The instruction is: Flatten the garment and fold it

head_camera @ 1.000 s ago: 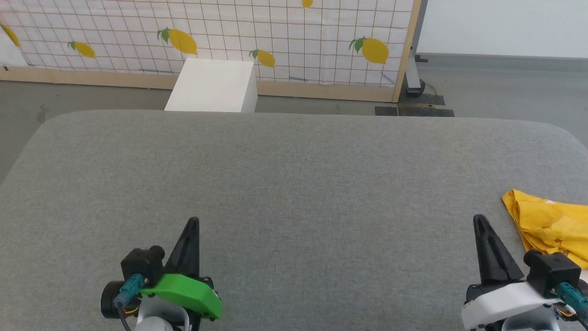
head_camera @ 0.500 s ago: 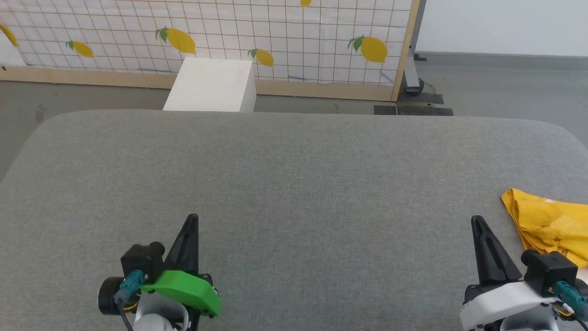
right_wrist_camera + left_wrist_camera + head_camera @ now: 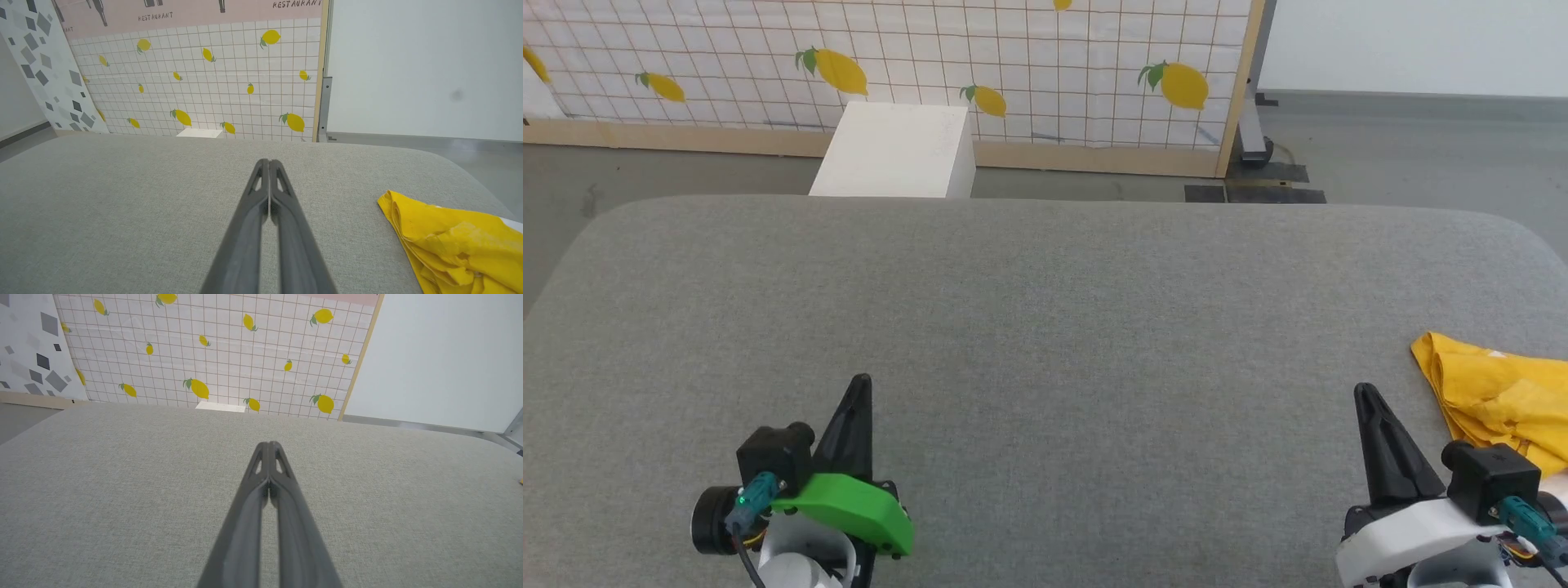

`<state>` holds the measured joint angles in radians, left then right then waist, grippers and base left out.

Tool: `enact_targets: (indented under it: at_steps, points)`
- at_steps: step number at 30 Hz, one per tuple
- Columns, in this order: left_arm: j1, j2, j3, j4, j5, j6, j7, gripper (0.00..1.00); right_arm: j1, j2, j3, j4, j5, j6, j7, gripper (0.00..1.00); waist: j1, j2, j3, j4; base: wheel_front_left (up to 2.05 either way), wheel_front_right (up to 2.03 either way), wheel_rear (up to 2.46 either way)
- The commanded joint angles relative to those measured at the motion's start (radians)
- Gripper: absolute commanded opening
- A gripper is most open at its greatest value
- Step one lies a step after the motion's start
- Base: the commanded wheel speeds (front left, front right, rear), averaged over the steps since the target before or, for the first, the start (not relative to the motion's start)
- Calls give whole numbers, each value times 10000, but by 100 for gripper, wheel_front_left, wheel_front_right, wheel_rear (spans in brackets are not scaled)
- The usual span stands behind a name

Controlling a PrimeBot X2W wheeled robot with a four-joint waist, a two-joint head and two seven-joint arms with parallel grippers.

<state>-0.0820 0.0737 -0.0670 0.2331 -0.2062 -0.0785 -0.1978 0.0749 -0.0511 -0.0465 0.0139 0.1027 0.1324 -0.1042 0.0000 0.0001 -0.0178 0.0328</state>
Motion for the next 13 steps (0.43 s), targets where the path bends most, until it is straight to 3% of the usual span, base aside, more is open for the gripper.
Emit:
enact_targets:
  at_steps: [1,13]
  points:
    - [185,-36,51,-103,140,56,49,0,-162,2,21,-30,-119,-4,46,0,0,-1,3,-5,0,0,0]
    - [265,-61,128,-383,382,148,291,0,-236,3,77,-44,-233,-6,171,0,0,-1,25,-46,0,0,0]
